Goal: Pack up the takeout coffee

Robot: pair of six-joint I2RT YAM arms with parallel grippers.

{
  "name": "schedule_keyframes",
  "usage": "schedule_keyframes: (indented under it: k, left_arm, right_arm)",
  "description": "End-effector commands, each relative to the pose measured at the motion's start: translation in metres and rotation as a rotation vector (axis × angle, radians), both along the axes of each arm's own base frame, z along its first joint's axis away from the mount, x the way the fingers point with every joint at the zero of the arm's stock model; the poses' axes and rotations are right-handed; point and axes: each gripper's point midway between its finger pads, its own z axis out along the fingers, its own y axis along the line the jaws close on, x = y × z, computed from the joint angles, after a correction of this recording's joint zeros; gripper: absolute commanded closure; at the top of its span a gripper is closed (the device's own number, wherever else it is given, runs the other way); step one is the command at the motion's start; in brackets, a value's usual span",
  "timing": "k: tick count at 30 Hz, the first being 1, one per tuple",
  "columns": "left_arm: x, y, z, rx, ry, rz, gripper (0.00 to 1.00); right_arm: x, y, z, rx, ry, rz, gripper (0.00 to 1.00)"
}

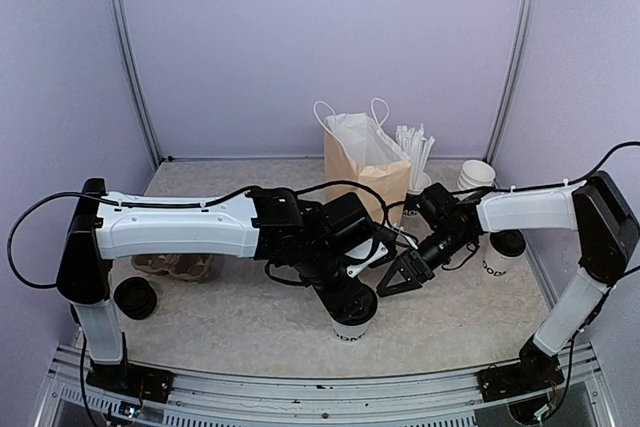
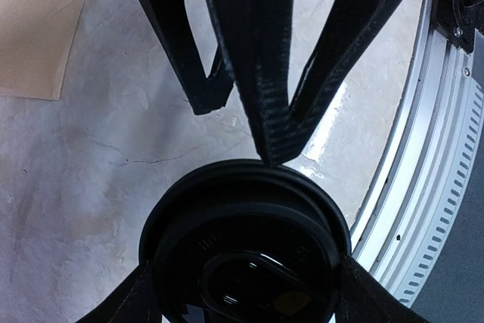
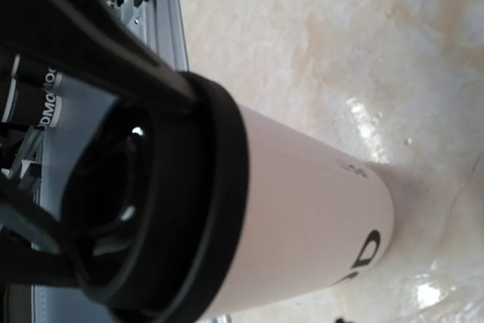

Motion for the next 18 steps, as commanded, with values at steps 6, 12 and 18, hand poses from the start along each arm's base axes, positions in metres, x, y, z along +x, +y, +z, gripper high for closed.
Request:
schedule_keyframes:
  k: [6,12,18]
  left_arm:
    - [-0.015,0.009,-0.043,0.099,0.068,-0.027,0.33]
    - [-0.016,0.009,-0.045,0.101,0.073,-0.032,0.33]
    - [-0.018,0.013,-0.053,0.120,0.083,-0.034,0.33]
  right_arm:
    - [-0.010,0.011,0.003,0.042,0.059,0.054,0.43]
    - [-0.006,0.012,-0.011,-0.027,0.049,0.036,0.46]
    - [0.008,-0.007,-0.065,-0.275,0.021,-0.039,0.56]
